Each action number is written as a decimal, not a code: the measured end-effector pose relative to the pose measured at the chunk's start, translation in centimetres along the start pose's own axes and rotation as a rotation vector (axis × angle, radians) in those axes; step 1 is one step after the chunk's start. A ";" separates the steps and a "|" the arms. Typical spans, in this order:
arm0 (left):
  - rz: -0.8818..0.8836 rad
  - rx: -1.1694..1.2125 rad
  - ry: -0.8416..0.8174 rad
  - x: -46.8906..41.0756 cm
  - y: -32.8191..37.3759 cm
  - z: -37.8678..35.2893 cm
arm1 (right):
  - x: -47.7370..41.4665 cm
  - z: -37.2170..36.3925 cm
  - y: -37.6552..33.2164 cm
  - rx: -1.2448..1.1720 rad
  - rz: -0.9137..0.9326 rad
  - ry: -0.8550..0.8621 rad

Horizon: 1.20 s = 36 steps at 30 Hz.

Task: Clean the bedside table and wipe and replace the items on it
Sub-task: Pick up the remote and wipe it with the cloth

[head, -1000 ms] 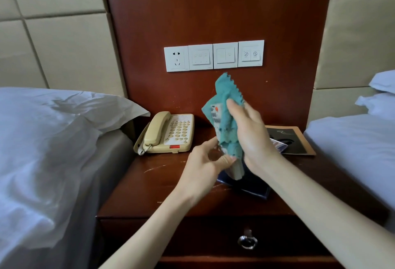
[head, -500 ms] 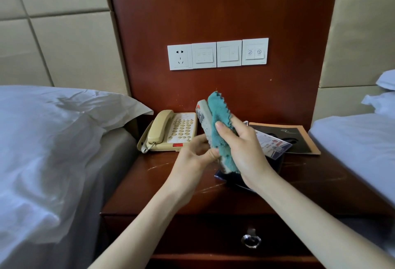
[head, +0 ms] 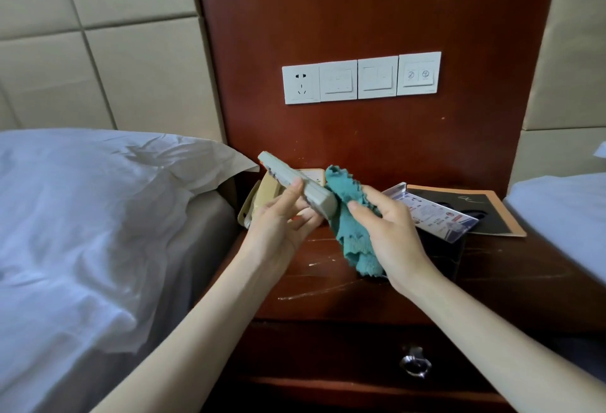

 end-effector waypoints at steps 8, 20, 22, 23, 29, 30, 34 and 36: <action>0.004 -0.456 0.072 2.1 4.9 4.7 | -1.8 -3.1 -0.3 -0.011 -0.091 0.094; 0.038 -1.271 0.206 11.0 19.0 17.4 | -2.6 -16.6 -0.5 -0.064 -0.129 0.081; 0.100 -1.514 0.293 12.4 21.1 20.4 | -2.6 -19.0 -0.3 -0.070 -0.137 0.058; 0.136 -1.660 0.311 13.1 21.9 21.7 | -2.4 -20.1 -0.3 -0.066 -0.132 0.045; 0.359 -2.118 0.263 15.7 24.1 27.8 | -2.0 -24.2 -0.6 -0.042 -0.107 -0.013; 0.386 -2.149 0.270 15.9 24.1 28.6 | -2.0 -24.6 -0.5 -0.040 -0.109 -0.013; 0.449 -2.182 0.234 16.4 23.0 30.6 | -1.9 -25.0 0.4 -0.058 -0.128 0.000; 0.466 -2.172 0.190 16.3 22.1 31.0 | -1.8 -24.7 0.7 -0.066 -0.144 0.007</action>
Point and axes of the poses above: each hand's wrist, its own x-axis away from the middle knuckle, its own z-axis out of the back of the hand, y = z × x, the point moved 9 cm from there along -x, towards the middle knuckle, and after that the axes turned 5 degrees about -x, right-handed, at the moved point
